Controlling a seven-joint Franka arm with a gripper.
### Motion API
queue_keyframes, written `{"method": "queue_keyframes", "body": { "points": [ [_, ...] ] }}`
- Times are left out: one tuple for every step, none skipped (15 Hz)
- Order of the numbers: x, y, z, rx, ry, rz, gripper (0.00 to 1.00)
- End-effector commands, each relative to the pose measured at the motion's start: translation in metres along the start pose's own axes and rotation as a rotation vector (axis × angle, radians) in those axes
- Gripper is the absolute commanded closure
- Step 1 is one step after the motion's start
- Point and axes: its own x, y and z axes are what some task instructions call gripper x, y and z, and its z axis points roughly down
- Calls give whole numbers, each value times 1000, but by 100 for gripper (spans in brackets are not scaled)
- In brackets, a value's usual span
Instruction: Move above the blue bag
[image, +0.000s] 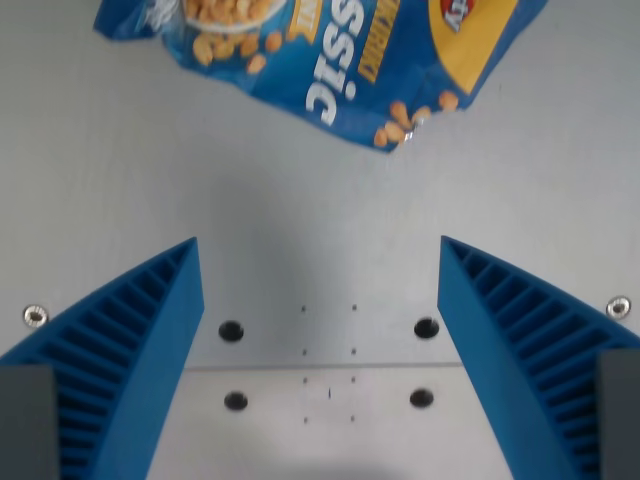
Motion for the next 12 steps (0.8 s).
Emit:
{"method": "queue_keyframes", "body": {
  "points": [
    [15, 5, 5, 6, -18, -13, 0],
    [18, 6, 8, 7, -17, -14, 0],
    [22, 7, 11, 8, -19, -16, 0],
    [25, 7, 14, 8, -17, -17, 0],
    [29, 8, 17, 9, -16, -18, 0],
    [32, 9, 21, 10, -14, -19, 0],
    [36, 10, 24, 11, -12, -19, 0],
    [40, 11, 28, 12, -12, -18, 0],
    [44, 12, 32, 13, -10, -17, 0],
    [47, 13, 35, 14, -10, -15, 0],
    [51, 13, 39, 15, -8, -14, 0],
    [55, 14, 43, 16, -6, -12, 0]
  ]
}}
